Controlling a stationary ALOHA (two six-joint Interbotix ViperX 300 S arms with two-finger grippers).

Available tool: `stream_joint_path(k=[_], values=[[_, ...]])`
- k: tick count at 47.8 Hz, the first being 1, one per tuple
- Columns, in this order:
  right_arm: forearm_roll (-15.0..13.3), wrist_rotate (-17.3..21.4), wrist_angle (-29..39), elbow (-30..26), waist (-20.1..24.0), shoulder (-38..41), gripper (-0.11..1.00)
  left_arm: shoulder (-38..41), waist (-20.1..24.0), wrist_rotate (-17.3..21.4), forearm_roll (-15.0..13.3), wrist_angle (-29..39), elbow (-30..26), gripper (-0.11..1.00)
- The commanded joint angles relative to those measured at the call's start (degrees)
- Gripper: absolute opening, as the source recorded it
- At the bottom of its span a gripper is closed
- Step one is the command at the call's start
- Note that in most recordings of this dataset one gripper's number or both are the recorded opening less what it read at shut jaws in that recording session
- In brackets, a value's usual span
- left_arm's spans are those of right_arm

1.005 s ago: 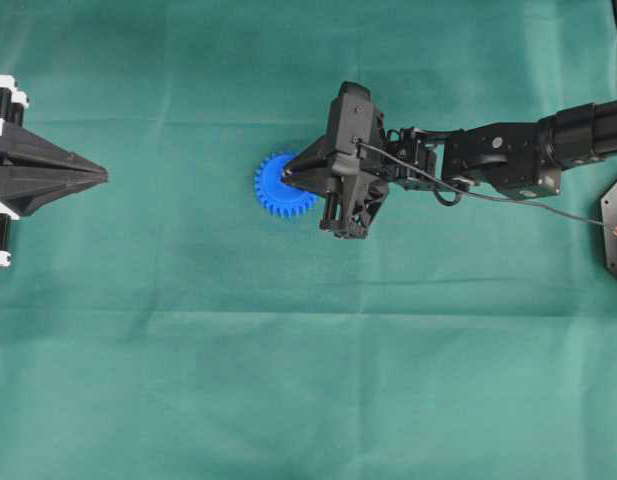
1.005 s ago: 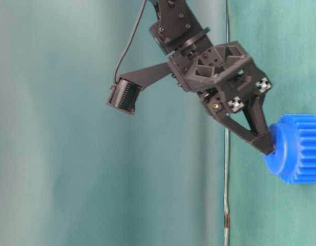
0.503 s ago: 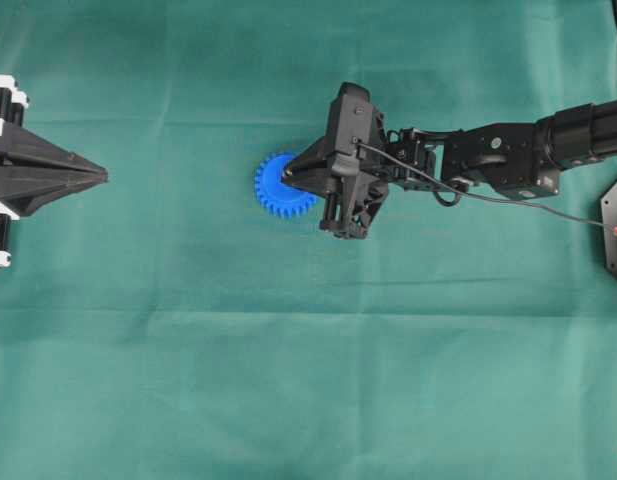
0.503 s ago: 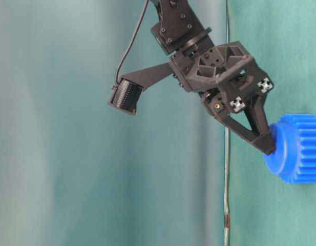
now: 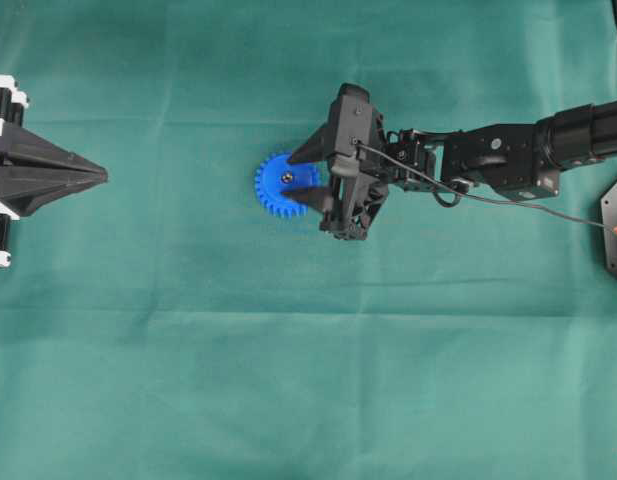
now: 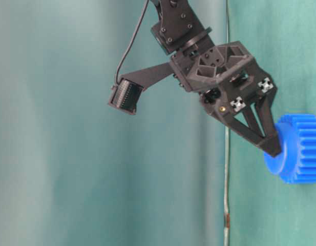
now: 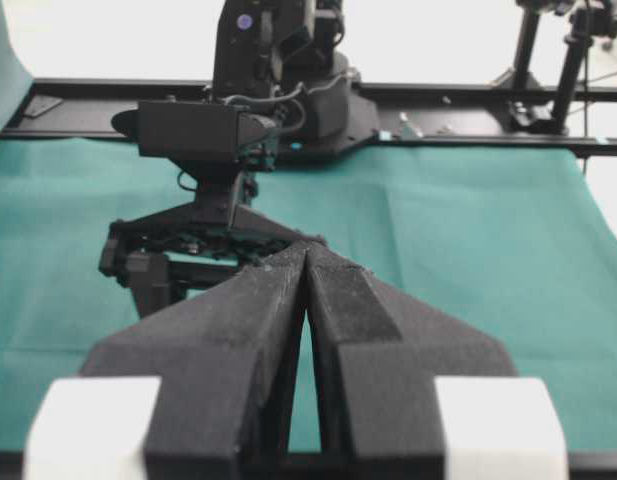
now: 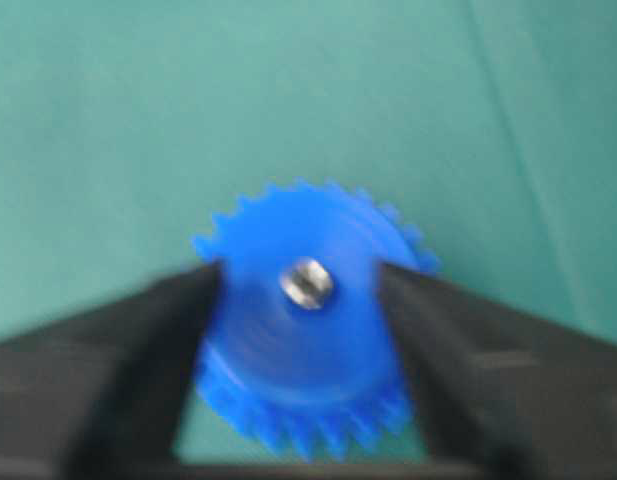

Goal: Insert the shaft placed at a random location into the center hole of the medium gear at another random location.
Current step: 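Lower the shaft into the blue gear's center hole with the right gripper, then open the right gripper and raise it off the shaft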

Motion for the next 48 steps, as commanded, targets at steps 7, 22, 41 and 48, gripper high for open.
stream_joint_path(k=[7, 22, 41, 48], values=[[0.18, 0.44, 0.62, -1.14, 0.09, -0.79, 0.87, 0.44, 0.09, -0.09, 0.18, -0.35, -1.23, 0.0], [0.18, 0.35, 1.58, -1.14, 0.09, -3.69, 0.85, 0.44, 0.09, -0.18, 0.18, -0.35, -1.23, 0.0], [-0.35, -0.09, 8.88, -0.44, 0.09, -15.73, 0.85, 0.35, 0.09, -0.18, 0.18, -0.35, -1.32, 0.0], [-0.53, -0.18, 8.79, 1.67, 0.09, -20.04, 0.85, 0.35, 0.09, -0.18, 0.09, -0.35, -1.32, 0.0]])
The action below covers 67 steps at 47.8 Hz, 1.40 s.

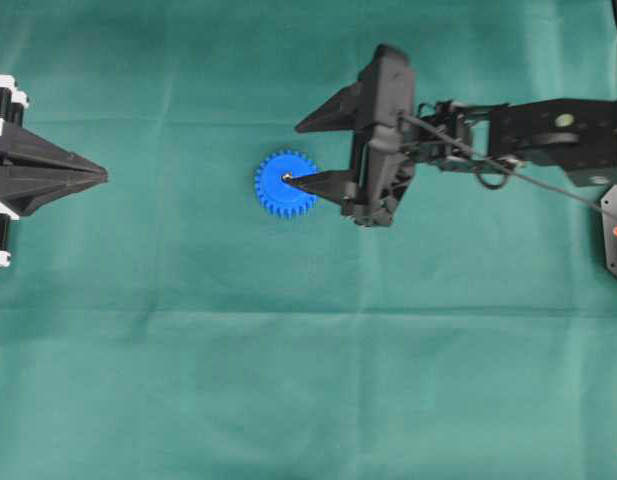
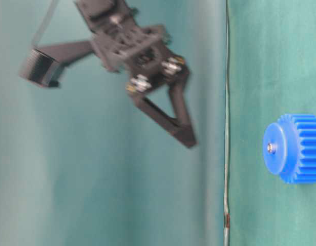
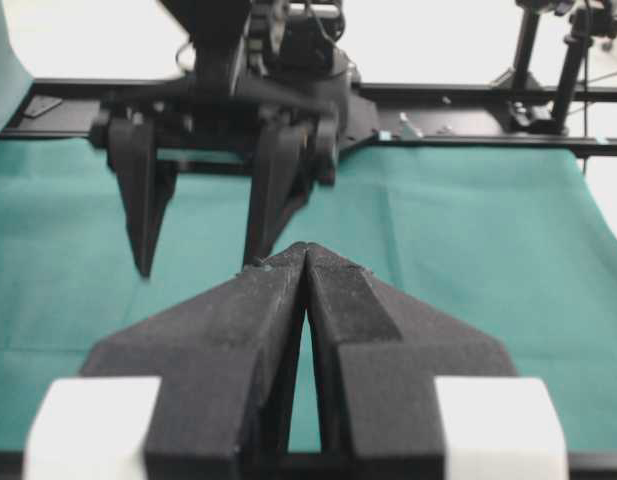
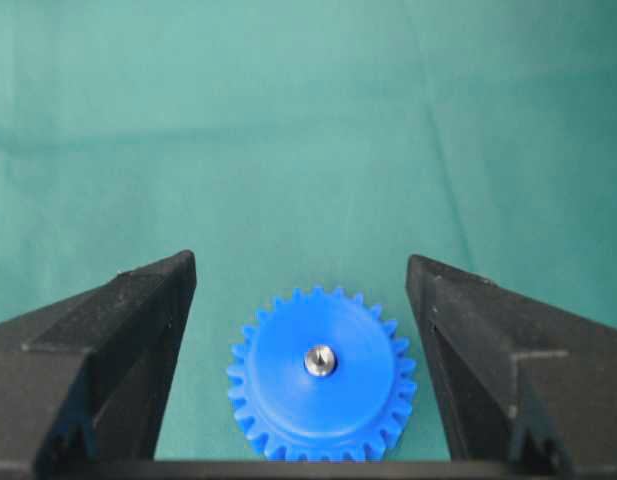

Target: Insert the shaft placed at a random location into the center hole of the medium gear at another random location.

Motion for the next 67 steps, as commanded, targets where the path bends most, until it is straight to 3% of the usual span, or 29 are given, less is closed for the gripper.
stream_joint_path(k=[1, 47, 67], values=[[-0.18, 0.0, 0.0, 0.97, 0.0, -4.13, 0.85, 0.35, 0.09, -0.09, 0.09, -0.35, -1.32, 0.0], [0.26, 0.26, -2.2, 17.67, 0.0, -24.79, 0.85, 0.44, 0.09, -0.09, 0.18, -0.26, -1.23, 0.0], [0.26, 0.26, -2.2, 20.57, 0.0, -26.89, 0.85, 0.35, 0.09, -0.09, 0.18, 0.18, -1.23, 0.0]])
